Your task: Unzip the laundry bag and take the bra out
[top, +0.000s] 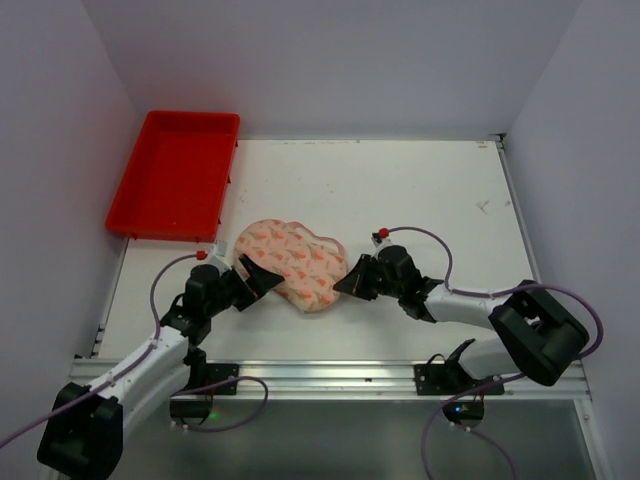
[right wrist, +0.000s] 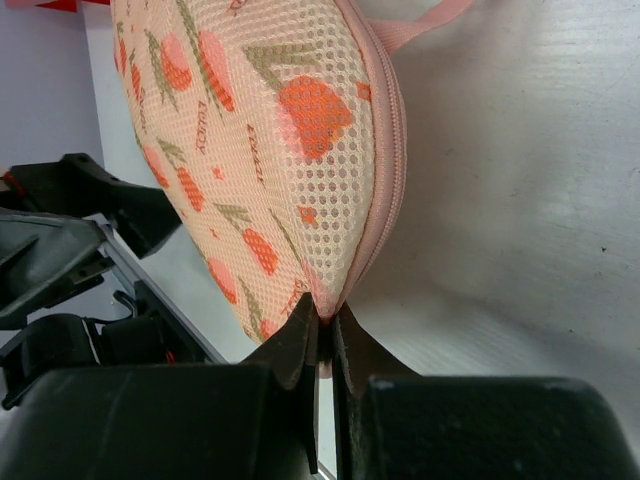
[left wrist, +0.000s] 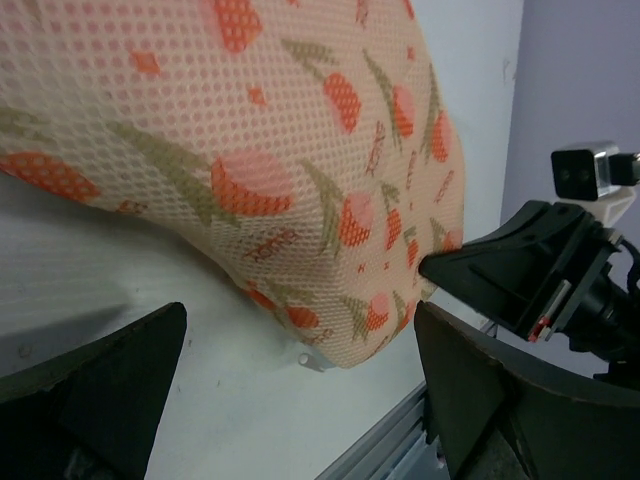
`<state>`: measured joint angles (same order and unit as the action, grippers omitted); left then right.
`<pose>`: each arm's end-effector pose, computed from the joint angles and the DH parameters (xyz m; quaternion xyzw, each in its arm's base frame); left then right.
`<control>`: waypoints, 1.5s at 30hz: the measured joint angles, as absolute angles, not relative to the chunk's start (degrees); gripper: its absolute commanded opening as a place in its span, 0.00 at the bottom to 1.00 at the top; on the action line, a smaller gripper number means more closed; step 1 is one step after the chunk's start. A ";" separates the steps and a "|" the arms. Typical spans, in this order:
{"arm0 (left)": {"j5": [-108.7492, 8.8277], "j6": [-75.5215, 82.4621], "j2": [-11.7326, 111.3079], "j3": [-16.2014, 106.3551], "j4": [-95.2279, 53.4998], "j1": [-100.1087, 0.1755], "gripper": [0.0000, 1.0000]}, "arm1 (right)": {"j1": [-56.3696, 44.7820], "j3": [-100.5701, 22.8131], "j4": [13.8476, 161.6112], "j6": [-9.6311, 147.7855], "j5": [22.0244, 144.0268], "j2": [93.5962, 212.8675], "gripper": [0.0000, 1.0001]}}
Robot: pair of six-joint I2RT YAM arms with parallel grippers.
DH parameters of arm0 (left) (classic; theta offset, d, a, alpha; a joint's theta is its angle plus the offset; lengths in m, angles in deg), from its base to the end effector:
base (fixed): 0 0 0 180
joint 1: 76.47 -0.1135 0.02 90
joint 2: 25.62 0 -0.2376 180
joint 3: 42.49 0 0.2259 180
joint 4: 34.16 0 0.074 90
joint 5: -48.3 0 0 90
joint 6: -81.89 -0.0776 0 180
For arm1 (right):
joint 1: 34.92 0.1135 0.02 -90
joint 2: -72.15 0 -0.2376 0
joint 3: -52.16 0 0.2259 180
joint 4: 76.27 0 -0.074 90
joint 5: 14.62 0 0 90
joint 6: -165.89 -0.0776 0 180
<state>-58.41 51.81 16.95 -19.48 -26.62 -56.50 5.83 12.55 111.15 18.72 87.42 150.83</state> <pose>0.1709 -0.0858 0.1310 -0.2171 0.8192 -0.4265 0.3162 0.1988 0.1926 0.1254 0.0734 0.8667 0.4258 0.2492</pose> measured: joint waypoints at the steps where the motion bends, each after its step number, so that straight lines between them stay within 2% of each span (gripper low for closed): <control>1: -58.45 52.25 18.92 -19.50 -27.58 -55.76 1.00 | 5.83 12.66 111.26 18.68 87.42 150.74 0.00; 8: -56.20 54.32 28.36 -21.31 -35.93 -48.89 0.93 | 5.83 13.01 111.59 18.51 87.35 149.93 0.00; 10: -55.63 54.85 30.89 -21.40 -39.12 -48.39 0.83 | 5.81 13.01 111.61 18.53 87.39 149.93 0.00; 15: -54.52 55.11 37.03 -21.01 -44.54 -47.19 0.67 | 5.81 13.01 112.05 18.57 87.94 149.93 0.00; 18: -53.95 54.81 39.59 -20.68 -46.31 -45.94 0.50 | 5.81 13.01 112.20 18.90 88.20 149.95 0.00; 19: -53.91 54.83 40.14 -20.66 -46.70 -45.57 0.36 | 5.81 13.01 112.31 19.01 88.38 149.97 0.00; 21: -53.78 54.85 40.49 -20.61 -47.36 -44.57 0.21 | 5.83 13.01 112.42 19.29 88.60 149.99 0.01; 22: -53.58 54.83 40.47 -20.52 -47.58 -43.84 0.11 | 5.83 13.07 112.55 19.42 88.77 149.99 0.04; 24: -52.94 54.92 40.38 -20.15 -47.64 -42.56 0.03 | 5.81 13.47 112.99 19.75 88.82 149.97 0.11; 25: -52.73 54.94 40.36 -19.98 -47.49 -42.07 0.00 | 5.77 13.75 112.88 20.01 88.51 149.91 0.24; 28: -51.63 55.29 40.38 -18.05 -45.83 -40.26 0.00 | 5.77 14.69 111.02 20.82 86.54 148.11 0.47; 29: -51.20 55.46 40.42 -17.05 -45.26 -39.60 0.00 | 5.88 14.87 109.54 21.44 85.43 146.69 0.59; 32: -49.84 57.01 41.52 -13.27 -43.73 -37.81 0.00 | 7.65 14.89 103.55 23.12 80.64 139.85 0.66; 36: -47.07 59.29 44.90 -7.08 -40.04 -36.46 0.00 | 11.71 14.76 97.21 24.65 74.39 131.79 0.66; 39: -44.73 60.79 48.03 -1.95 -36.41 -35.43 0.00 | 14.71 14.63 93.60 25.00 70.63 129.34 0.62; 45: -42.26 63.29 52.51 4.90 -31.56 -34.14 0.00 | 23.67 10.45 87.35 25.50 64.12 133.95 0.57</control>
<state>-42.26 63.29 52.51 4.90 -31.56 -34.14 23.67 10.45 87.35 25.50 64.12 133.95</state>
